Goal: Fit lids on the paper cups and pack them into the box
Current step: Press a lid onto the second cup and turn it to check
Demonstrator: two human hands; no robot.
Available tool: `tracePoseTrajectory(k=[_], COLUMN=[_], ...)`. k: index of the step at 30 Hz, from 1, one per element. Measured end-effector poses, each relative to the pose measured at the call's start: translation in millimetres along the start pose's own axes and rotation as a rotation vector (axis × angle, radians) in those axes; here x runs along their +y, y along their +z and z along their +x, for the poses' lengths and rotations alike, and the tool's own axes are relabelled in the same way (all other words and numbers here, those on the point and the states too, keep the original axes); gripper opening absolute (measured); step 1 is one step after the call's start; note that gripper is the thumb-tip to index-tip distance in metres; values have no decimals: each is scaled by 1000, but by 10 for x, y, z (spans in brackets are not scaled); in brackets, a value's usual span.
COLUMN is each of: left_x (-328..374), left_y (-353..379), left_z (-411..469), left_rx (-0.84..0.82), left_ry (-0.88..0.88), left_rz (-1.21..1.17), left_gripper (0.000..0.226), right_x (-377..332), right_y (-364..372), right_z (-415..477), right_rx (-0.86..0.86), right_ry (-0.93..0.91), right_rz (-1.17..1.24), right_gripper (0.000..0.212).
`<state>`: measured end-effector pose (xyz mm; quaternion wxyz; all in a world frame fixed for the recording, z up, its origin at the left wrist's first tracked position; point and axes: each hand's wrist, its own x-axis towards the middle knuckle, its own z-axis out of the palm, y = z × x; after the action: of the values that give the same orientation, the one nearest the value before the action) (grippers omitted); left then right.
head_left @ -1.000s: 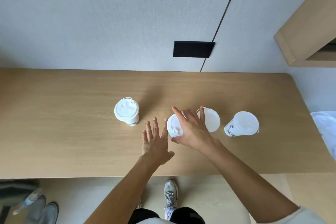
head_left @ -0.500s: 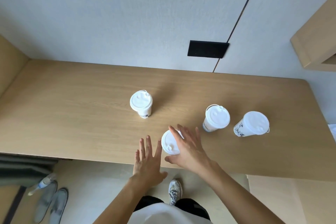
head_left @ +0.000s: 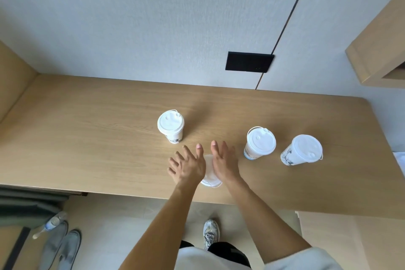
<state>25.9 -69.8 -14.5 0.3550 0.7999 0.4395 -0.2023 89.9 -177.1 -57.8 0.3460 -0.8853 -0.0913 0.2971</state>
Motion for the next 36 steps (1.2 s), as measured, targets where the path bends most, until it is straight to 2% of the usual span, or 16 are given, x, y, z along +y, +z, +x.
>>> tracePoseTrajectory(k=[2,3,8,12,13,15,17,20,22,24,26,28,31,35,36], left_x=[54,46,-93,-133,-139,-160,-161,-112,-31,80,171,242,286,178,130], left_y=[58,90,258,308,310,327,324,221,116,7,-49,-68,-97,-58,-21], left_z=[-48,-52,109,155,160,185,193,192,202,250,303,298,221,87,52], left_rx=[-15,-13,25,36,28,26,16,-8,-20,-13,25,66,133,142,141], left_ry=[-69,-82,-53,-3,6,28,73,145,215,341,489,610,675,488,426], left_rz=[-44,-45,16,57,60,61,69,71,70,142,267,356,314,84,50], left_gripper=[81,81,74,76,74,66,65,89,93,81,71,68,74,83,83], right_x=[142,124,7,1,8,19,-5,-62,-136,-217,-214,-186,-140,-135,-165], right_y=[188,250,311,211,184,169,144,181,203,221,261,239,142,-42,-84], right_z=[94,67,97,50,49,82,55,-51,-181,-307,-371,-425,-442,-362,-314], right_rx=[82,58,127,192,169,135,166,283,346,359,357,360,357,345,314], right_ry=[-50,-52,62,67,79,124,136,211,368,564,718,775,729,379,328], right_rz=[-47,-51,73,-249,-273,-126,-33,137,299,581,809,922,851,454,418], right_gripper=[39,40,42,55,71,88,90,83,63,57,68,81,83,61,58])
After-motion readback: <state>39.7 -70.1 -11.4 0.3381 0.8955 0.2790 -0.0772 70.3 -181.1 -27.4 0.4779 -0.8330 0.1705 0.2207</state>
